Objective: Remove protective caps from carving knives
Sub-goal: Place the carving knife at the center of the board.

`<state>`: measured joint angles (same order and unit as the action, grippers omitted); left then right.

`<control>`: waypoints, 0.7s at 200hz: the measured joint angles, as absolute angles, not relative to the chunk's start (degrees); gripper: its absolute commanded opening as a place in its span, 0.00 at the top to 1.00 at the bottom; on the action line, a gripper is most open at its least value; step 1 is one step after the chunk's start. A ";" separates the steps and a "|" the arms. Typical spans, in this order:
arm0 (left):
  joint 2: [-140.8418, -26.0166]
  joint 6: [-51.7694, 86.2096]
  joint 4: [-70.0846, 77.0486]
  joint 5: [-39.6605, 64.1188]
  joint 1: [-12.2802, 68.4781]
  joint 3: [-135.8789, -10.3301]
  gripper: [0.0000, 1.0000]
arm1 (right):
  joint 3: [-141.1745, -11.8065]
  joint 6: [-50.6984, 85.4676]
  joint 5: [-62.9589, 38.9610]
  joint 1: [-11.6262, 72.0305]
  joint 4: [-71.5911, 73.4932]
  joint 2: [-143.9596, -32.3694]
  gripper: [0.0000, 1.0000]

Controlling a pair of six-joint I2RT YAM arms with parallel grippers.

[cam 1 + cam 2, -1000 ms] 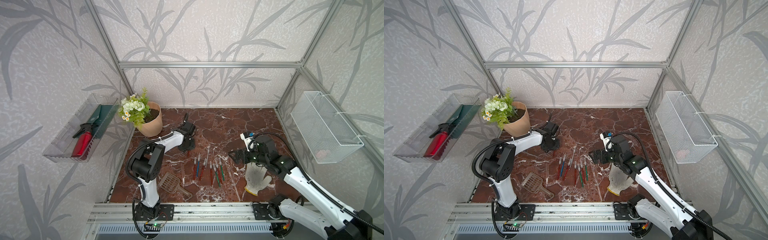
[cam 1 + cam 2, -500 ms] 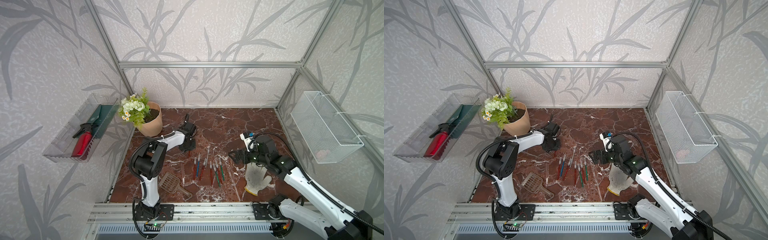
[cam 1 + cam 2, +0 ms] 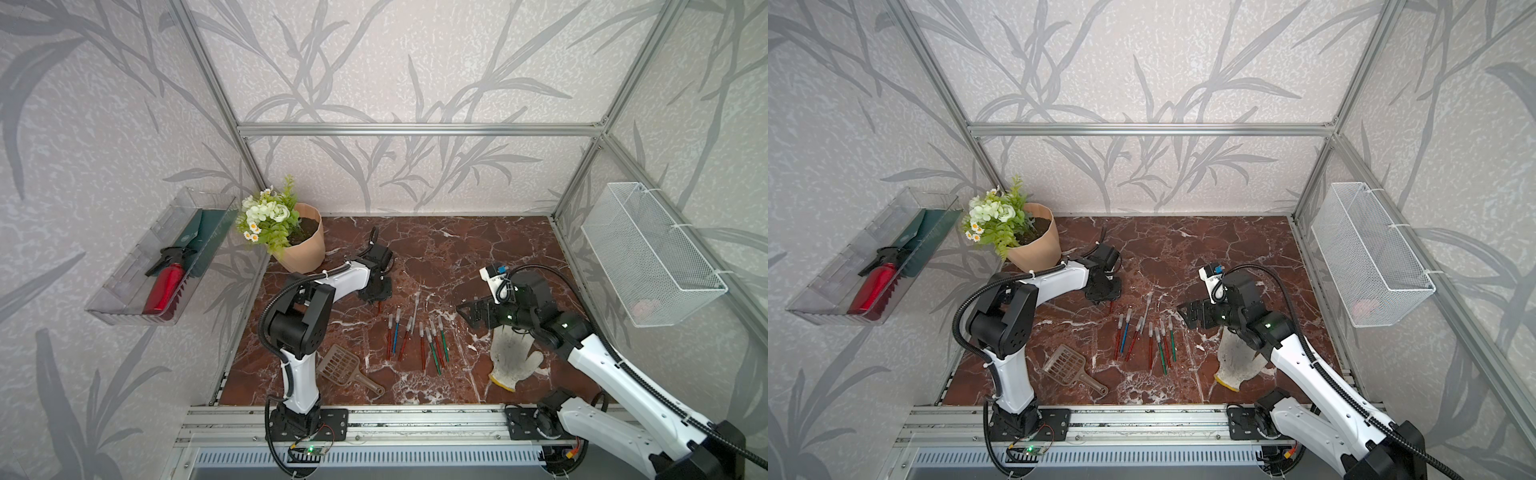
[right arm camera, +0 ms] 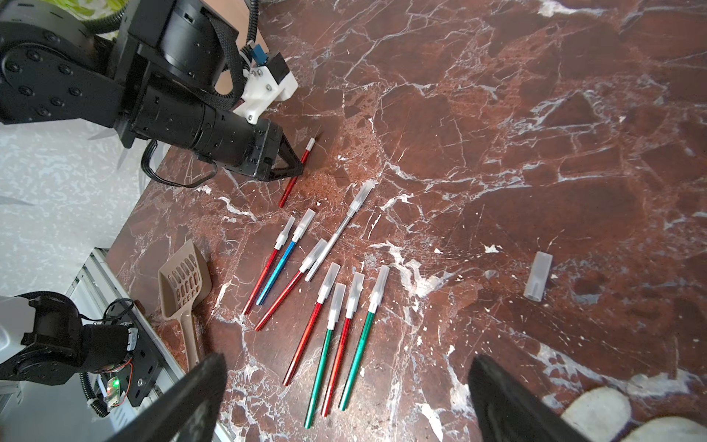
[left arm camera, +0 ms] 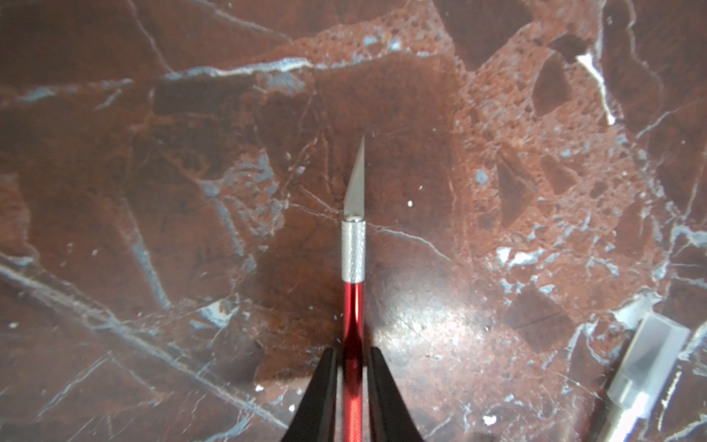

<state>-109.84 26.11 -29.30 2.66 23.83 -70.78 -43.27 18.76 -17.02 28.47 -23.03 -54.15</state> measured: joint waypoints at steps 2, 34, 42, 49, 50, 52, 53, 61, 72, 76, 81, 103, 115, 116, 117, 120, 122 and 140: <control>-109.84 26.11 -29.30 2.66 23.81 -70.78 0.80 | -43.27 18.74 -17.02 28.47 -23.05 -54.13 0.01; -109.84 26.28 -29.30 2.66 23.83 -70.78 0.81 | -43.18 18.59 -16.99 28.47 -23.66 -53.39 0.01; -109.84 26.50 -29.30 2.66 23.81 -70.78 0.82 | -43.07 18.59 -16.99 28.47 -23.77 -53.06 0.01; -109.84 26.65 -29.28 2.68 23.81 -70.78 0.83 | -42.96 18.59 -16.99 28.47 -23.88 -52.77 0.01; -109.84 26.70 -29.26 2.68 23.81 -70.78 0.83 | -42.94 18.59 -16.99 28.47 -23.88 -52.75 0.01; -109.84 26.76 -29.23 2.68 23.83 -70.78 0.83 | -42.89 18.59 -16.99 28.47 -23.90 -52.71 0.01; -109.84 26.76 -29.23 2.68 23.81 -70.78 0.83 | -42.89 18.59 -16.99 28.47 -23.90 -52.69 0.01; -109.84 26.92 -29.10 2.74 23.81 -70.76 0.83 | -42.87 18.59 -16.99 28.47 -24.14 -52.51 0.01; -109.84 27.09 -28.99 2.90 23.81 -70.76 0.84 | -42.87 18.57 -16.97 28.47 -24.32 -52.40 0.01; -109.84 27.11 -28.97 2.90 23.83 -70.76 0.84 | -42.87 18.59 -16.97 28.47 -24.32 -52.40 0.01; -109.84 27.18 -28.91 2.92 23.83 -70.74 0.84 | -42.87 18.59 -16.97 28.47 -24.34 -52.40 0.01; -109.84 27.22 -28.69 2.96 23.83 -70.65 0.85 | -42.87 18.63 -16.97 28.47 -24.34 -52.40 0.01; -109.84 27.22 -28.64 3.05 23.83 -70.65 0.85 | -42.87 18.68 -16.97 28.47 -24.34 -52.40 0.01; -109.84 27.22 -28.64 3.05 23.81 -70.65 0.85 | -42.87 18.68 -16.95 28.47 -24.32 -52.40 0.01; -109.84 27.22 -28.64 3.05 23.81 -70.65 0.85 | -42.87 18.68 -16.97 28.47 -24.34 -52.40 0.01; -109.84 27.22 -28.64 3.07 23.81 -70.65 0.85 | -42.87 18.68 -16.97 28.47 -24.34 -52.40 0.01; -109.84 27.22 -28.64 3.07 23.81 -70.65 0.85 | -42.87 18.68 -16.97 28.47 -24.32 -52.40 0.01; -109.84 27.22 -28.60 3.09 23.81 -70.61 0.85 | -42.87 18.76 -16.97 28.47 -24.32 -52.40 0.01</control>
